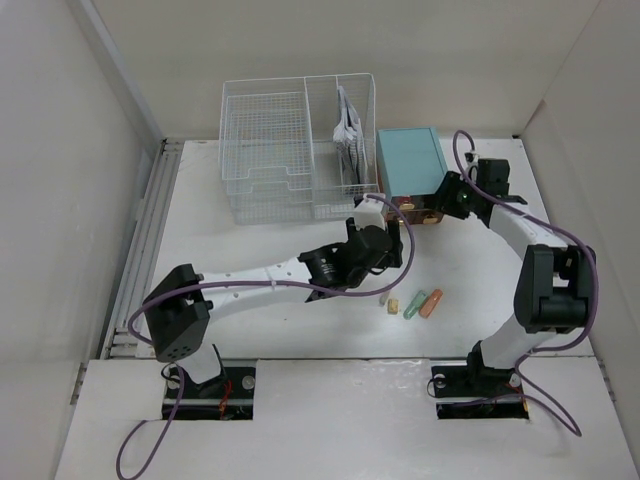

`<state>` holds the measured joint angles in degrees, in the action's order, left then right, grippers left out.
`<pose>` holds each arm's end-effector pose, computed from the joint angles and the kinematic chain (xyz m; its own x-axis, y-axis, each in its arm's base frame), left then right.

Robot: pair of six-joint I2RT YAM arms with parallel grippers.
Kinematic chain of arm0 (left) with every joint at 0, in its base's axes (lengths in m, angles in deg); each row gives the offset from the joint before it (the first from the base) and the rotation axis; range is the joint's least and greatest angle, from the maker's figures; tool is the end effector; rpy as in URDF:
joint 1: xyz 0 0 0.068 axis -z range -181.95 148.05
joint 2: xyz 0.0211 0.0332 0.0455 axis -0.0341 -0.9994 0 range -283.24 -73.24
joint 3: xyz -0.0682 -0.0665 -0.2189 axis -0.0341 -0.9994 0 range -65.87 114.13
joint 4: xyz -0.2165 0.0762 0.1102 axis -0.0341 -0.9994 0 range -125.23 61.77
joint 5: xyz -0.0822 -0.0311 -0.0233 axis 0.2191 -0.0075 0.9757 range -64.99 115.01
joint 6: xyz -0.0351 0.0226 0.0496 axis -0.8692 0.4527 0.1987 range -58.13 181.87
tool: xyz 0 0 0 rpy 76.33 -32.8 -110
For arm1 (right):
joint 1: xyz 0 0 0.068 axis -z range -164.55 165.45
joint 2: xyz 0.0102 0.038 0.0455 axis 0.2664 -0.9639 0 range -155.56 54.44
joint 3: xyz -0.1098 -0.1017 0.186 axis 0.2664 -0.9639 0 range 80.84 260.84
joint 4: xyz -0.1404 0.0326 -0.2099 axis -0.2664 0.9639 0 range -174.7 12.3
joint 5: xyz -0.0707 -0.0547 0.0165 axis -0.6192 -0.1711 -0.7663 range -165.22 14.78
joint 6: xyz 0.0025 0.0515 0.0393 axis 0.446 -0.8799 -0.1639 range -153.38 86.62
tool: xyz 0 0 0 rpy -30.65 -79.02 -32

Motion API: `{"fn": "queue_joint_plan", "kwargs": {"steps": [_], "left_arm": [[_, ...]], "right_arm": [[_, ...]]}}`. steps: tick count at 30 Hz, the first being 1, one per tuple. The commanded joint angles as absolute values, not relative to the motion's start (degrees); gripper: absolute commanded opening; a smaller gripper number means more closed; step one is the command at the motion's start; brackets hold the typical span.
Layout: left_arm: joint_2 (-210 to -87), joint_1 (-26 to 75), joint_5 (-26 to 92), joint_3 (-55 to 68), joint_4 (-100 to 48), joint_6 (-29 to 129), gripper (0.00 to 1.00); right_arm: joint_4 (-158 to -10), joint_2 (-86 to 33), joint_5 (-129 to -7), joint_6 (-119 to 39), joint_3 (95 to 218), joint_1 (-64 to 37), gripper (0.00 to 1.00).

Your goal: Organize the desk

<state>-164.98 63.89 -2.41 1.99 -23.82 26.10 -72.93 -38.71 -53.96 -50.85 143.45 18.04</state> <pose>0.1770 -0.3377 0.2610 -0.4803 -0.1971 -0.8547 0.4333 0.7939 -0.4266 0.3579 0.0023 0.1912 -0.7091 0.3122 -0.6322 -0.0135 0.8905 0.4548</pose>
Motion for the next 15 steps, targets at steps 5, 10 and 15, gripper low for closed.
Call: {"fn": "queue_joint_plan", "kwargs": {"steps": [5, 10, 15], "left_arm": [[-163.06, 63.18, -2.23, 3.56, -21.37, 27.59, 0.00], [-166.65, 61.33, 0.66, 8.92, -20.85, 28.73, 0.00], [-173.25, 57.38, 5.92, 17.96, -21.37, 30.93, 0.00]], "right_arm": [[-83.38, -34.60, -56.15, -52.89, 140.70, 18.52, 0.20], [-83.38, -31.35, -55.62, -52.28, 137.01, 19.05, 0.18], [-80.14, -25.21, -55.09, -49.74, 132.00, 19.05, 0.17]]}}
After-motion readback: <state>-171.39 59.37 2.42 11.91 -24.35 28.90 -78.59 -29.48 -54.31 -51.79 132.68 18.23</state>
